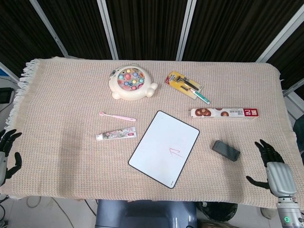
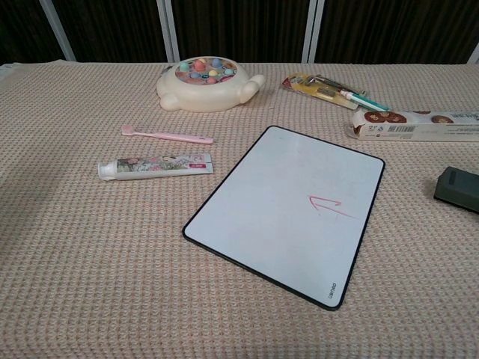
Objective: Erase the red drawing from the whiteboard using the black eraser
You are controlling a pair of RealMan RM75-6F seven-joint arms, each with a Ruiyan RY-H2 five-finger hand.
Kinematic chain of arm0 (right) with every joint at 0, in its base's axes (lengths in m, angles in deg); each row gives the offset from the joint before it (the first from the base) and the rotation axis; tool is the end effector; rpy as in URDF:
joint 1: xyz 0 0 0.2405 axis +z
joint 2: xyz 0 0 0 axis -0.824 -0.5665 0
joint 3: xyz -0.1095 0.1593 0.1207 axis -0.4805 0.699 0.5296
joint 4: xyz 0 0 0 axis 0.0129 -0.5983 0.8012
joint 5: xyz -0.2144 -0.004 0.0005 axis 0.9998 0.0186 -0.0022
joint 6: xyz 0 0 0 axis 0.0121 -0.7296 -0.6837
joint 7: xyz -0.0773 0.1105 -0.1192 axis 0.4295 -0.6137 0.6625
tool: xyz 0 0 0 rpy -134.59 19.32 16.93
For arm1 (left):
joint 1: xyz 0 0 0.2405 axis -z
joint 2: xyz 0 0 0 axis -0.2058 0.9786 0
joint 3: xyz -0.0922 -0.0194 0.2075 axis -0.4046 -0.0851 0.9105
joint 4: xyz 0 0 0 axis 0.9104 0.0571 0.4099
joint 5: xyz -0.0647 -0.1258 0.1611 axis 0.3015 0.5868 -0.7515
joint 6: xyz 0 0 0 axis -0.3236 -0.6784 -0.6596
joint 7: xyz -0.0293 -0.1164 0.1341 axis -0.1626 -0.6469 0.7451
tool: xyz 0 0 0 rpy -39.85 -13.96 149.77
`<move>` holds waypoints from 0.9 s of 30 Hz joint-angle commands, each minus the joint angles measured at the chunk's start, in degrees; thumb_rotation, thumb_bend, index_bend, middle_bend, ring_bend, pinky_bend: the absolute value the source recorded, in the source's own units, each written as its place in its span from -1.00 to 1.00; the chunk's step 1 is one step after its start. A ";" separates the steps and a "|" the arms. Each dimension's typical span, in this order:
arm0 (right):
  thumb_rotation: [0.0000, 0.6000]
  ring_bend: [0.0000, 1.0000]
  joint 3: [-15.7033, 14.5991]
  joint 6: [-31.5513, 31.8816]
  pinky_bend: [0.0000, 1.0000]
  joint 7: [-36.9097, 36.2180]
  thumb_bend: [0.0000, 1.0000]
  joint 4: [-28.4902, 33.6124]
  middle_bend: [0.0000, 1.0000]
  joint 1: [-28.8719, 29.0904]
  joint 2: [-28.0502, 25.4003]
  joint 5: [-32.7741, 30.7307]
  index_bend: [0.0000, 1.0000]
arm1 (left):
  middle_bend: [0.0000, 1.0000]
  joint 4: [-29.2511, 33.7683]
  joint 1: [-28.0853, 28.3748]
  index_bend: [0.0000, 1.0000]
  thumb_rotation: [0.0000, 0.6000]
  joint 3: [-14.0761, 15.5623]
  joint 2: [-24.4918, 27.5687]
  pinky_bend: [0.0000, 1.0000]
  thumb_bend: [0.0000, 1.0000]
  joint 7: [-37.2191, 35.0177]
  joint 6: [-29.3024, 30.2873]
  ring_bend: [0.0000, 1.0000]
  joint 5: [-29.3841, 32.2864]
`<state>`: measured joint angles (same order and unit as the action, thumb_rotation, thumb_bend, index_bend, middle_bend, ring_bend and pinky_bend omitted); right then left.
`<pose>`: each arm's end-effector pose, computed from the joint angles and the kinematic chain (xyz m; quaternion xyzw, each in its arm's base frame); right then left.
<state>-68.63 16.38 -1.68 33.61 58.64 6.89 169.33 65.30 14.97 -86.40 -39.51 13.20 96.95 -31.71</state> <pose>-0.2851 -0.2027 0.1213 0.5733 -0.4576 0.3986 0.5505 -0.2781 0.2092 0.1509 -0.5564 -0.3974 -0.4150 0.6002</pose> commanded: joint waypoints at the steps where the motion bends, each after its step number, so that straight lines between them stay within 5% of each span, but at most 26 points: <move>1: 1.00 -0.84 0.06 -8.06 -0.67 -1.17 -0.89 2.29 -0.88 3.04 -1.95 -4.85 -1.00 | -0.82 -0.03 0.16 -0.68 1.00 0.16 -0.05 -0.99 0.28 0.25 -0.40 -0.95 -0.08; 15: 1.00 -0.63 8.33 -16.25 -0.67 10.32 -0.80 0.32 -0.64 11.23 7.01 -24.12 -0.99 | -0.82 0.27 0.15 -0.68 1.00 -0.03 0.32 -0.99 0.28 -0.44 -0.75 -0.95 0.68; 27: 1.00 -0.45 10.28 -17.62 -0.67 17.70 -0.60 -3.27 -0.40 15.54 13.82 -33.19 -0.52 | -0.82 0.49 0.28 -0.68 1.00 -0.13 0.57 -0.99 0.27 -0.60 -1.22 -0.95 1.14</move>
<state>-58.56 -1.34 15.37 30.93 73.70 20.00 136.61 65.79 15.25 -86.53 -38.94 12.60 95.75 -30.59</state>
